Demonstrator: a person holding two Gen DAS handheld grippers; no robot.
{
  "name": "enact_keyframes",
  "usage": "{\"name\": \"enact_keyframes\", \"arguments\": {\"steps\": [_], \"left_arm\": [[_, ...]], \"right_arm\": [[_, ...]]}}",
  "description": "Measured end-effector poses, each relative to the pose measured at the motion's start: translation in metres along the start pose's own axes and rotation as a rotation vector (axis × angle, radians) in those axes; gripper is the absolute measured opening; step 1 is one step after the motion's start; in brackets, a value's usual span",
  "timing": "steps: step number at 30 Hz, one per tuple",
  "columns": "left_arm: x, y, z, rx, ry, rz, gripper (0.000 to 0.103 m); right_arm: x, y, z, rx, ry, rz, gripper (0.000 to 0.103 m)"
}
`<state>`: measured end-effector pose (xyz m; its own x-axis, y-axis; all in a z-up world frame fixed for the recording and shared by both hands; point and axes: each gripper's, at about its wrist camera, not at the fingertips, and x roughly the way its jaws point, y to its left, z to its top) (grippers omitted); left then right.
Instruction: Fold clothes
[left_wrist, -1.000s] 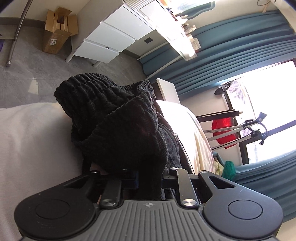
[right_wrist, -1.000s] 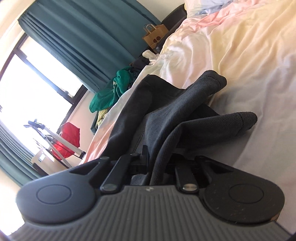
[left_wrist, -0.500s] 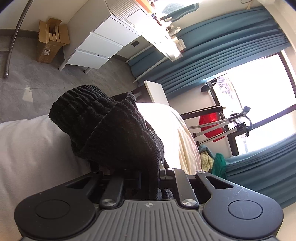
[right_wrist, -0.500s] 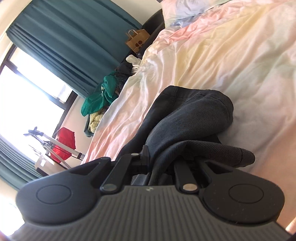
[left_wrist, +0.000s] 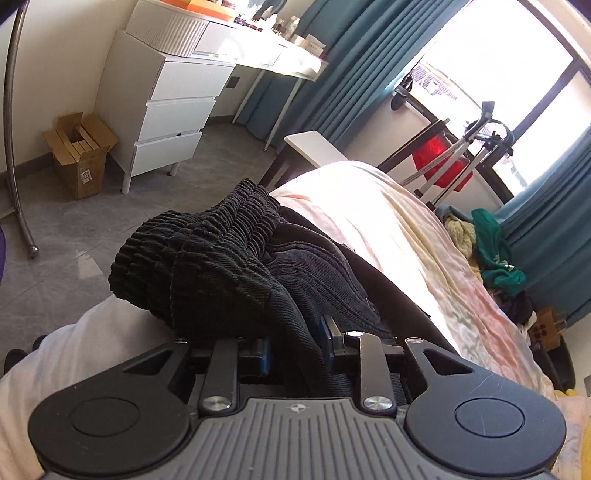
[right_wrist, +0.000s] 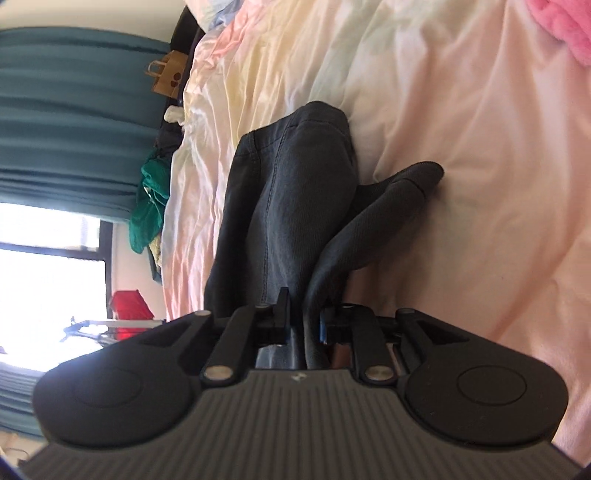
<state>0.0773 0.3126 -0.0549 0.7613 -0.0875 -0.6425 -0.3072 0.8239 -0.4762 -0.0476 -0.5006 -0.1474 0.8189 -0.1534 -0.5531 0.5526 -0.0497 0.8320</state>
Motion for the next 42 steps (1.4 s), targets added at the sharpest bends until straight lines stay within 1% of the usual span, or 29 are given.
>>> {"name": "enact_keyframes", "arguments": {"steps": [1, 2, 3, 4, 6, 7, 9, 10, 12, 13, 14, 16, 18, 19, 21, 23, 25, 27, 28, 30, 32, 33, 35, 36, 38, 41, 42], "left_arm": [[-0.005, -0.003, -0.004, 0.028, -0.009, 0.01, 0.051], [-0.01, -0.006, -0.008, 0.057, -0.02, 0.022, 0.059], [-0.016, -0.01, -0.012, 0.086, -0.034, 0.038, 0.068], [-0.022, -0.014, -0.017, 0.115, -0.047, 0.061, 0.073], [-0.031, -0.024, -0.023, 0.162, -0.071, 0.124, 0.074], [-0.039, -0.031, -0.026, 0.19, -0.104, 0.159, 0.075], [-0.058, -0.048, -0.032, 0.255, -0.195, 0.23, 0.078], [-0.066, -0.056, -0.036, 0.286, -0.236, 0.243, 0.08], [-0.08, -0.073, -0.045, 0.348, -0.306, 0.228, 0.082], [-0.085, -0.084, -0.051, 0.386, -0.332, 0.207, 0.083], [-0.087, -0.095, -0.057, 0.429, -0.342, 0.174, 0.084], [-0.083, -0.117, -0.069, 0.51, -0.327, 0.13, 0.084], [-0.074, -0.135, -0.082, 0.575, -0.295, 0.096, 0.084], [-0.07, -0.142, -0.088, 0.602, -0.277, 0.079, 0.083], [-0.061, -0.15, -0.095, 0.634, -0.246, 0.045, 0.084], [-0.051, -0.152, -0.099, 0.639, -0.215, 0.021, 0.083], [-0.042, -0.148, -0.099, 0.626, -0.186, 0.017, 0.084], [-0.033, -0.143, -0.099, 0.613, -0.158, 0.013, 0.084], [-0.03, -0.142, -0.098, 0.604, -0.144, 0.012, 0.084], [-0.026, -0.136, -0.094, 0.568, -0.121, 0.016, 0.084], [-0.023, -0.129, -0.088, 0.53, -0.1, 0.02, 0.084], [-0.023, -0.125, -0.086, 0.51, -0.093, 0.023, 0.084], [-0.024, -0.121, -0.082, 0.486, -0.086, 0.031, 0.084], [-0.024, -0.12, -0.08, 0.476, -0.085, 0.032, 0.084], [-0.024, -0.118, -0.078, 0.461, -0.086, 0.034, 0.083], [-0.024, -0.116, -0.076, 0.442, -0.088, 0.038, 0.083], [-0.023, -0.116, -0.076, 0.438, -0.089, 0.038, 0.083]], "right_arm": [[-0.008, -0.002, 0.0, 0.026, -0.022, 0.02, 0.03], [-0.015, -0.005, 0.001, 0.05, -0.045, 0.038, 0.046], [-0.023, -0.006, 0.001, 0.063, -0.075, 0.043, 0.054], [-0.031, -0.007, 0.001, 0.074, -0.108, 0.046, 0.064], [-0.033, -0.011, 0.004, 0.103, -0.11, 0.075, 0.065], [-0.034, -0.013, 0.006, 0.117, -0.111, 0.089, 0.065], [-0.036, -0.017, 0.009, 0.146, -0.112, 0.118, 0.064], [-0.037, -0.019, 0.01, 0.16, -0.113, 0.132, 0.064], [-0.038, -0.024, 0.013, 0.189, -0.115, 0.161, 0.064], [-0.039, -0.026, 0.015, 0.203, -0.116, 0.175, 0.064], [-0.04, -0.028, 0.016, 0.218, -0.117, 0.189, 0.064], [-0.042, -0.032, 0.019, 0.247, -0.118, 0.218, 0.064], [-0.043, -0.036, 0.022, 0.274, -0.118, 0.242, 0.064], [-0.038, -0.037, 0.022, 0.275, -0.105, 0.222, 0.064], [-0.034, -0.04, 0.02, 0.267, -0.094, 0.152, 0.064], [-0.037, -0.047, 0.018, 0.279, -0.126, 0.06, 0.064], [-0.041, -0.055, 0.016, 0.308, -0.161, -0.012, 0.064], [-0.037, -0.065, 0.019, 0.36, -0.169, -0.005, 0.064], [-0.031, -0.065, 0.021, 0.364, -0.153, 0.012, 0.064], [-0.016, -0.064, 0.023, 0.37, -0.088, 0.054, 0.064], [0.006, -0.063, 0.024, 0.404, 0.0, 0.089, 0.064], [0.016, -0.063, 0.024, 0.422, 0.036, 0.086, 0.064], [0.028, -0.062, 0.025, 0.442, 0.057, 0.087, 0.065], [0.033, -0.061, 0.025, 0.449, 0.064, 0.089, 0.065], [0.038, -0.053, 0.028, 0.423, 0.049, 0.118, 0.064], [0.035, -0.042, 0.03, 0.379, 0.007, 0.154, 0.064], [0.032, -0.039, 0.031, 0.366, -0.011, 0.17, 0.062]]}}
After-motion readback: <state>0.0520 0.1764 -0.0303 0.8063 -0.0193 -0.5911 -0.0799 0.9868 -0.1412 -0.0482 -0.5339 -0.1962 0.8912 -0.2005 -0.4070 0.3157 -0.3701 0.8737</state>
